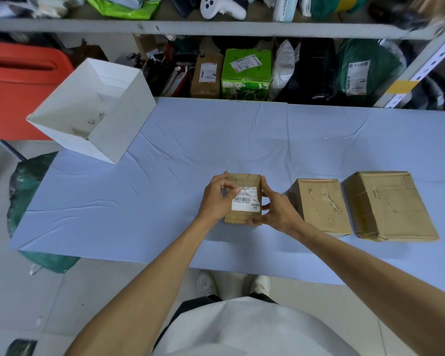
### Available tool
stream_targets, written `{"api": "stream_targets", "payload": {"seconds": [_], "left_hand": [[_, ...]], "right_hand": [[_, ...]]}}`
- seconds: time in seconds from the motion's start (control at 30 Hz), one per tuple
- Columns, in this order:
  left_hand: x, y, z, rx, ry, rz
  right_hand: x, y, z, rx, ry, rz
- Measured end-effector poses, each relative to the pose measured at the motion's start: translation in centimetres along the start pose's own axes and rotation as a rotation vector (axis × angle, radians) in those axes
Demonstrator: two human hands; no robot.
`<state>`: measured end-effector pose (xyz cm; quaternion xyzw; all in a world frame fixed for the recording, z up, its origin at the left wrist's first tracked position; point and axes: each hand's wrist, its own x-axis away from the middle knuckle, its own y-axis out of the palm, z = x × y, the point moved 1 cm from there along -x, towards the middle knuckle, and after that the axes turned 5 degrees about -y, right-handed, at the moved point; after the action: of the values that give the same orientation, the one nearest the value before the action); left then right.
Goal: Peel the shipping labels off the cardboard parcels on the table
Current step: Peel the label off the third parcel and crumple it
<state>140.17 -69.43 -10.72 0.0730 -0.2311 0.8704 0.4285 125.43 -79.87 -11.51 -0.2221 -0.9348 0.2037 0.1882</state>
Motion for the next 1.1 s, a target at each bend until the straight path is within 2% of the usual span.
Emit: {"api": "stream_targets", "payload": {"seconds": [1.1], "left_hand": [[-0.14, 0.14, -0.32, -0.022, -0.008, -0.01]], "right_hand": [[0.33, 0.12, 0.73, -0.066, 0.023, 0.006]]}}
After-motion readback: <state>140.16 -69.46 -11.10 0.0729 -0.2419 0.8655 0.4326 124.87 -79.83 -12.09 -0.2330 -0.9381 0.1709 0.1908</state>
